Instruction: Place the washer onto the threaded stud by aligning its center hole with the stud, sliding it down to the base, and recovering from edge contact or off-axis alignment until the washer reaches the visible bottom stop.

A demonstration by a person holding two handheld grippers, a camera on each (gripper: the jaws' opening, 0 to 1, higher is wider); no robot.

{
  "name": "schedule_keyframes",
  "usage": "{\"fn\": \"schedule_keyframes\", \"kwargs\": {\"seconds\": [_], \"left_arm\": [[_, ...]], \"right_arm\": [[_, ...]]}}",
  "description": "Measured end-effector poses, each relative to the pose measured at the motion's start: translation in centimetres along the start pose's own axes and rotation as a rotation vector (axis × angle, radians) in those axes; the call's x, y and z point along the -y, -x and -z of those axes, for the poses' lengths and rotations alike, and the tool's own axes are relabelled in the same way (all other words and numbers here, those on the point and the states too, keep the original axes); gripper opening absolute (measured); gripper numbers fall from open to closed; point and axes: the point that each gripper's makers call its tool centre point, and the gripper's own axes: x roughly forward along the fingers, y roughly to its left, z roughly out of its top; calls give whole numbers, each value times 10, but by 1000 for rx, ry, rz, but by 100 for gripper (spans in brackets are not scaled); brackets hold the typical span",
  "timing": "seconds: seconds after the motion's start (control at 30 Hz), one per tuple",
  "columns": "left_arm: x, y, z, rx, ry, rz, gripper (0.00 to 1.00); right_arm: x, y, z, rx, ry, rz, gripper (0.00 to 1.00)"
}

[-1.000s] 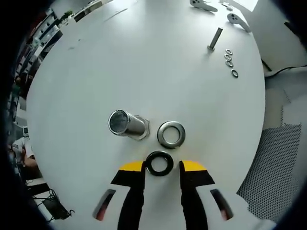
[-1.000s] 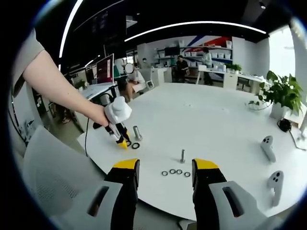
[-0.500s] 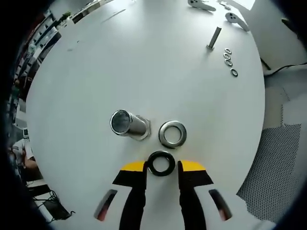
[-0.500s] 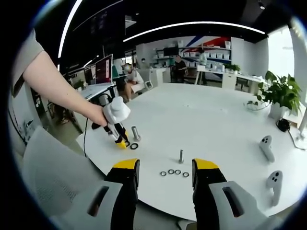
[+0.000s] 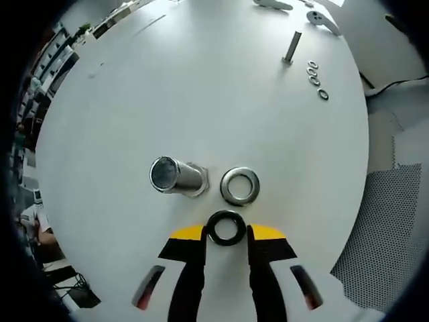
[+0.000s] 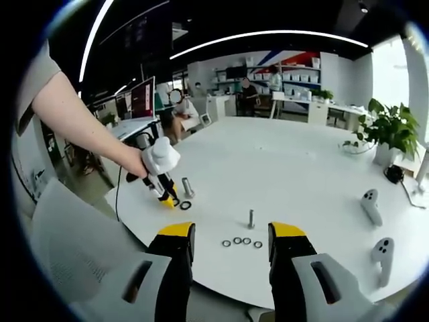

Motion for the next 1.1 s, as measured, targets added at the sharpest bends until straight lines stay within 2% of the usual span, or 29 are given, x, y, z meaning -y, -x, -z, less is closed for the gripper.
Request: {"fn": "schedule_keyframes", "kwargs": {"seconds": [0.37,0.77,1.1], "left_arm": [[-1,0,1,-12,-3,-5,20],[-1,1,1,16,-11,-11,19],[2,2,1,17,-7,-9,18]], "right_arm": [[-1,0,1,-5,-1,-1,46],[1,1,0,-1,-7,4,46],[0,0,-1,7,-11,-2,46]]}}
